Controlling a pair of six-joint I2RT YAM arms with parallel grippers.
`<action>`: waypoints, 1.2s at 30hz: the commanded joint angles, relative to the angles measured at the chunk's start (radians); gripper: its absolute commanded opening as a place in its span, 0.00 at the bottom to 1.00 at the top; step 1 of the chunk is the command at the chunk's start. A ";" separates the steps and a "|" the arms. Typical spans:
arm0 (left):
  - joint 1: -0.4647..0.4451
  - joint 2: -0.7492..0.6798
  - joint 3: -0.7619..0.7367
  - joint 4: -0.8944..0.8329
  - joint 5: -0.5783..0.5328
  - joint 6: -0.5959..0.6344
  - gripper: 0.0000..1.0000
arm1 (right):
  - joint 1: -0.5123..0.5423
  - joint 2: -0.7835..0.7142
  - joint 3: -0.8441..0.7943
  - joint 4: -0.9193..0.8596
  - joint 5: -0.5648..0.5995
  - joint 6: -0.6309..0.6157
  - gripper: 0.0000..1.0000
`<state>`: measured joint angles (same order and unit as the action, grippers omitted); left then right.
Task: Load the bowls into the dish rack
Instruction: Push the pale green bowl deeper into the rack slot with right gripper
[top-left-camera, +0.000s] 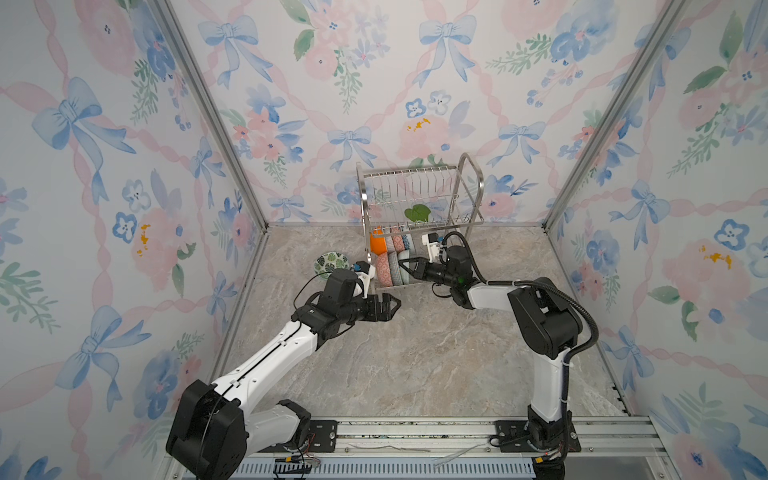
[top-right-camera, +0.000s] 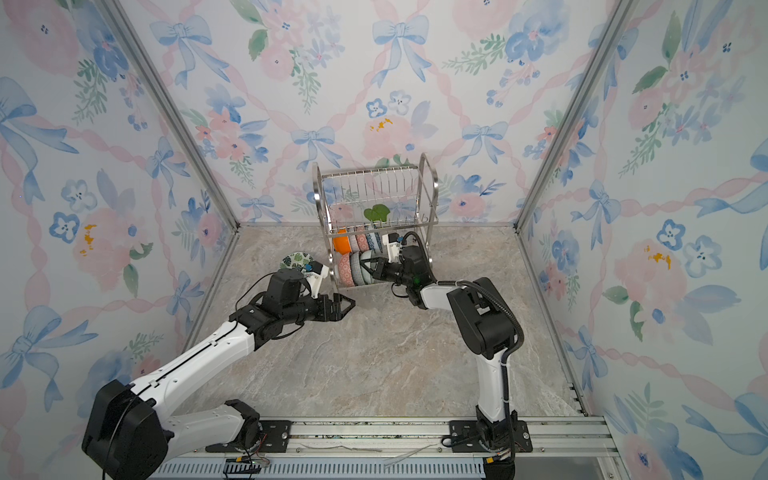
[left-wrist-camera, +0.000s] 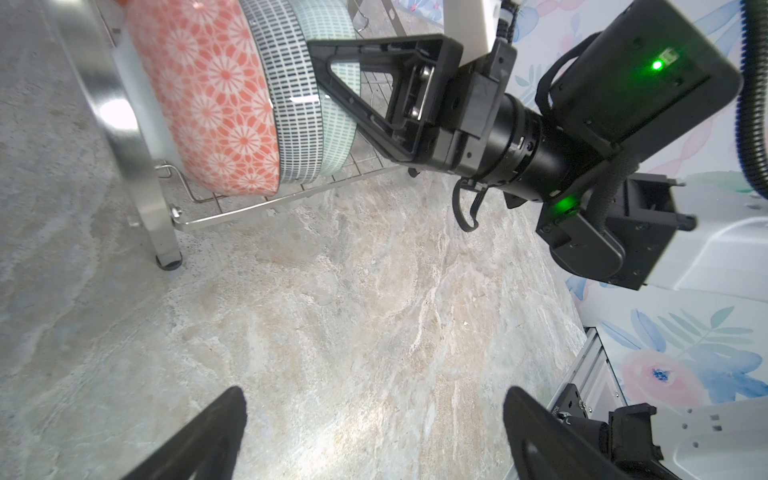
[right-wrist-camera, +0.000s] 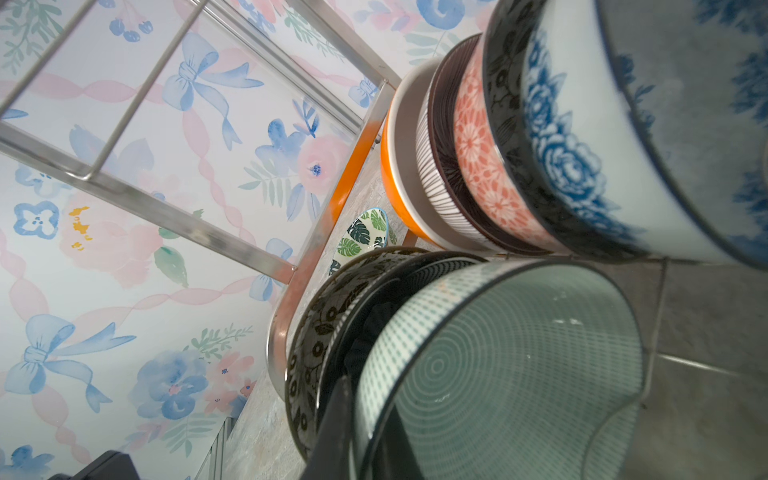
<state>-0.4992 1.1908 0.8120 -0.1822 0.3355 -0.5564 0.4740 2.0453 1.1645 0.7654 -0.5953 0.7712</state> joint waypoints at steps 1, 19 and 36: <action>-0.005 -0.028 0.020 -0.021 -0.016 0.020 0.98 | 0.005 -0.039 0.015 -0.077 0.004 -0.046 0.12; -0.001 -0.051 0.029 -0.040 -0.040 0.010 0.98 | 0.011 -0.116 -0.002 -0.133 0.007 -0.080 0.23; 0.222 -0.067 0.052 -0.165 -0.149 -0.068 0.98 | 0.016 -0.312 -0.158 -0.191 0.089 -0.140 0.30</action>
<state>-0.3145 1.1164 0.8219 -0.2646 0.2565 -0.6037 0.4808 1.8046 1.0416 0.5827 -0.5274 0.6628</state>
